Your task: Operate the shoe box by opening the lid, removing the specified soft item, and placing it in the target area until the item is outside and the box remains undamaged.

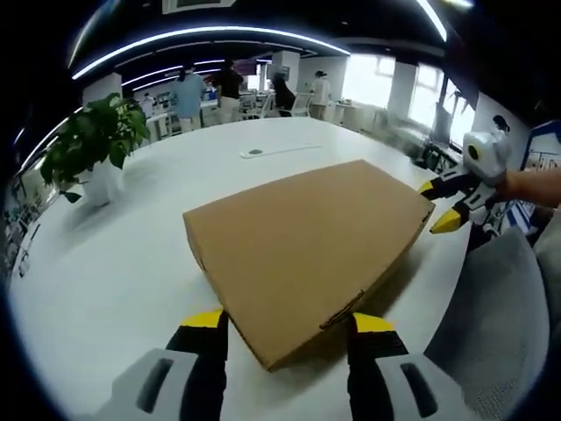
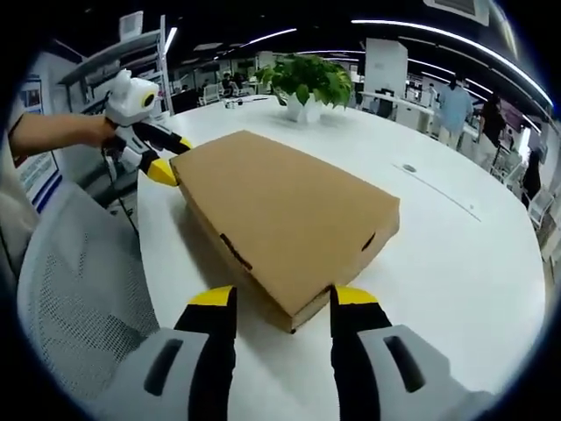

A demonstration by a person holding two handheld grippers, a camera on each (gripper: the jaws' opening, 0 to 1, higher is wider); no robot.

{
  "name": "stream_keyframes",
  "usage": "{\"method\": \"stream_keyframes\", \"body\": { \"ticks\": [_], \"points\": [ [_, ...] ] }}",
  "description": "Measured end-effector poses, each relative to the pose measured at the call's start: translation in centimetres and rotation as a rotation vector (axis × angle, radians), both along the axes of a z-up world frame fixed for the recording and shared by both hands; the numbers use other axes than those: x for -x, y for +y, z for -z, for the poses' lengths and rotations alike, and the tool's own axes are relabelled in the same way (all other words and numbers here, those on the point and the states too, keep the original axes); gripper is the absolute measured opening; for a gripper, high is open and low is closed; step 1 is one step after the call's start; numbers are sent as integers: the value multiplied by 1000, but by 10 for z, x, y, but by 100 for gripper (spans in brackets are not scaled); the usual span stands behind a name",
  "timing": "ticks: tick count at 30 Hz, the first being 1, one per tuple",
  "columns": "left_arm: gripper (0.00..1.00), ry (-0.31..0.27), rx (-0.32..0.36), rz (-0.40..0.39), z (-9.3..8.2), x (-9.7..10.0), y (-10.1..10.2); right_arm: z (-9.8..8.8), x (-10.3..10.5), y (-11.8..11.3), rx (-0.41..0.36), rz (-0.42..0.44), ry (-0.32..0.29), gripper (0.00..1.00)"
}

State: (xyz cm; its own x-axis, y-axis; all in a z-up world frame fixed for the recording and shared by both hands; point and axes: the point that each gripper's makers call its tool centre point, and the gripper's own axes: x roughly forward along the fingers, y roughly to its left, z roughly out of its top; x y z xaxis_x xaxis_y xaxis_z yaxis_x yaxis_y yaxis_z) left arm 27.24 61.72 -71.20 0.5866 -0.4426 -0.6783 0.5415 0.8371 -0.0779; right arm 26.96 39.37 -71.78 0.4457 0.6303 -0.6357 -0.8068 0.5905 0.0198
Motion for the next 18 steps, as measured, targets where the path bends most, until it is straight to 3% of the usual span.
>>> {"method": "stream_keyframes", "body": {
  "ticks": [18],
  "points": [
    [56, -11, -4, -1, 1, 7, 27, 0, 10, 25, -22, 0, -4, 38]
  ]
}}
